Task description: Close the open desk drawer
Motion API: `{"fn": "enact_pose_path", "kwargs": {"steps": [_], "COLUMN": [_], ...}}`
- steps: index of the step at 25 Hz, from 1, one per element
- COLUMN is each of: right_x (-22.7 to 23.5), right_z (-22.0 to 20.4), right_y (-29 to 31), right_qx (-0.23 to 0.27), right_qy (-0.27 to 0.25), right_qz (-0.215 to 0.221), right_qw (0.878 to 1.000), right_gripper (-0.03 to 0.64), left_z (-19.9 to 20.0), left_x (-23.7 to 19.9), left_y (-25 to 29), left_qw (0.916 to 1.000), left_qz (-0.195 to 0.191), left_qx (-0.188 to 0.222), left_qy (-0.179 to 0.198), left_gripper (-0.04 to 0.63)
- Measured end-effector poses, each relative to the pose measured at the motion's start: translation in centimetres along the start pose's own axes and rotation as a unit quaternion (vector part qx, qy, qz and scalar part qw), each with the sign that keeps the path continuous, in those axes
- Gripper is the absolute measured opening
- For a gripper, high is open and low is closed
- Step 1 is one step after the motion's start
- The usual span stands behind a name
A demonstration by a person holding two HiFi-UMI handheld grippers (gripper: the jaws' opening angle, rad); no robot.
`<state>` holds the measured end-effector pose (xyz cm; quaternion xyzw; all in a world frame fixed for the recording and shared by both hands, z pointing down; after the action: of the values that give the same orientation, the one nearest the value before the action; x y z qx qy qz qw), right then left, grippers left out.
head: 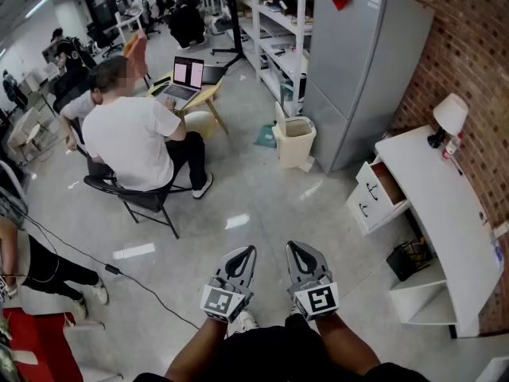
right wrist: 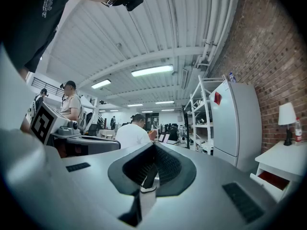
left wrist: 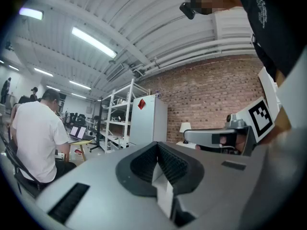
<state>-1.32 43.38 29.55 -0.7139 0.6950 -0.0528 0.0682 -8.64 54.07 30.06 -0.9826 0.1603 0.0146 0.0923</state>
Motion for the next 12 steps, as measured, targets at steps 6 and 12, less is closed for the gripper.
{"fn": "enact_pose_path", "kwargs": {"steps": [6,12], "right_x": [1.9,3.5], "right_z": [-0.2,0.5], "right_y": [-0.4,-0.3], "right_qx": [-0.008,0.009], "right_qy": [-0.003,-0.004], "right_qz": [0.0,-0.007], "right_qw": [1.0,1.0], "right_gripper": [0.028,0.028], "left_z": [-0.9,-0.2], "left_x": [1.0,1.8], "left_y": [1.2,2.3], "left_qw": [0.9999,0.9999], "left_qz": [0.004,0.012], "left_qx": [-0.008,-0.006], "left_qy": [0.006,0.001], "left_gripper": [0.008,0.008]}}
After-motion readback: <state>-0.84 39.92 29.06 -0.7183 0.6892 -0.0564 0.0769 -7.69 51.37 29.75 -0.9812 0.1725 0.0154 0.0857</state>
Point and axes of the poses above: the fingertips, and each gripper's own axes: y forward along the fingers, x to its right, z out of its top, the point moved 4 cm from there along -y, backward along the fingers, and after that the axes turned 10 degrees about x, right-handed, at the moved point
